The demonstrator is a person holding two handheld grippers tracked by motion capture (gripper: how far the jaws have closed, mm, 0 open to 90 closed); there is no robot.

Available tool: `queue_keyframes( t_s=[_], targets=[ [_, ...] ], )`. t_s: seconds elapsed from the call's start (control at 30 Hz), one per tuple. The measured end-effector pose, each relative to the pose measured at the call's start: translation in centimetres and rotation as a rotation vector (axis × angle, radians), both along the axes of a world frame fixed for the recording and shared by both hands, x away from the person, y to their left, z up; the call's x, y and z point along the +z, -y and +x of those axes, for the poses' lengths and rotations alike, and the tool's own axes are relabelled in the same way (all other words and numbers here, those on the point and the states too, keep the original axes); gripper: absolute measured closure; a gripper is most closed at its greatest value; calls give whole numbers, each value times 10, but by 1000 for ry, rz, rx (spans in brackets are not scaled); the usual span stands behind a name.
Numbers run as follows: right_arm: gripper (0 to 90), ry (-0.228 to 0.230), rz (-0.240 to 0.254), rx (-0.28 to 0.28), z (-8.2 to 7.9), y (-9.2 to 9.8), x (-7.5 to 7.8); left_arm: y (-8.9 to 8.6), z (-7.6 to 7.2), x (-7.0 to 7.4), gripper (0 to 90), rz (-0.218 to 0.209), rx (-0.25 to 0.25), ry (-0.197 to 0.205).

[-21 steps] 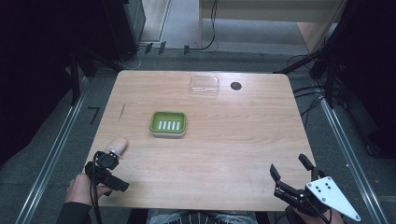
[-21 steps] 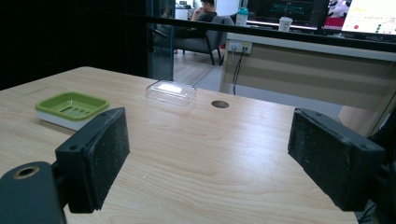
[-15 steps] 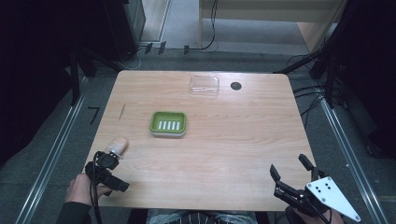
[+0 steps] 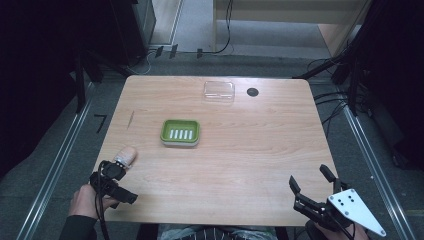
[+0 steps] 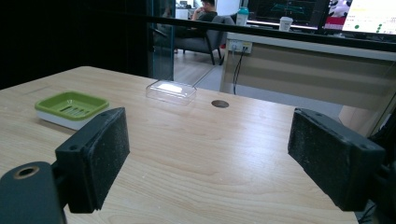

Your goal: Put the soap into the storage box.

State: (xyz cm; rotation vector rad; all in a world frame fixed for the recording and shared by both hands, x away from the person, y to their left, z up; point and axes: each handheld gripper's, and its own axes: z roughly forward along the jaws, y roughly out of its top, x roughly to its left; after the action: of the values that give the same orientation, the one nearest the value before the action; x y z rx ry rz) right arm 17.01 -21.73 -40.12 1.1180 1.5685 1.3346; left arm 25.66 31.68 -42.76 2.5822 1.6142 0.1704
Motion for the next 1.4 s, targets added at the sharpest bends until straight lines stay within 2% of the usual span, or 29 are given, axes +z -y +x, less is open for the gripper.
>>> queue_keyframes(
  t_s=[0.47,0.8,1.4],
  targets=[
    [133,0,-8,5,0,-4,2,-8,11,10,0,-17,-1,29],
    [132,-3,-7,7,1,-3,1,-12,30,16,0,-38,17,66],
    [132,0,-8,5,1,-3,1,-26,65,13,0,-68,16,70]
  ],
)
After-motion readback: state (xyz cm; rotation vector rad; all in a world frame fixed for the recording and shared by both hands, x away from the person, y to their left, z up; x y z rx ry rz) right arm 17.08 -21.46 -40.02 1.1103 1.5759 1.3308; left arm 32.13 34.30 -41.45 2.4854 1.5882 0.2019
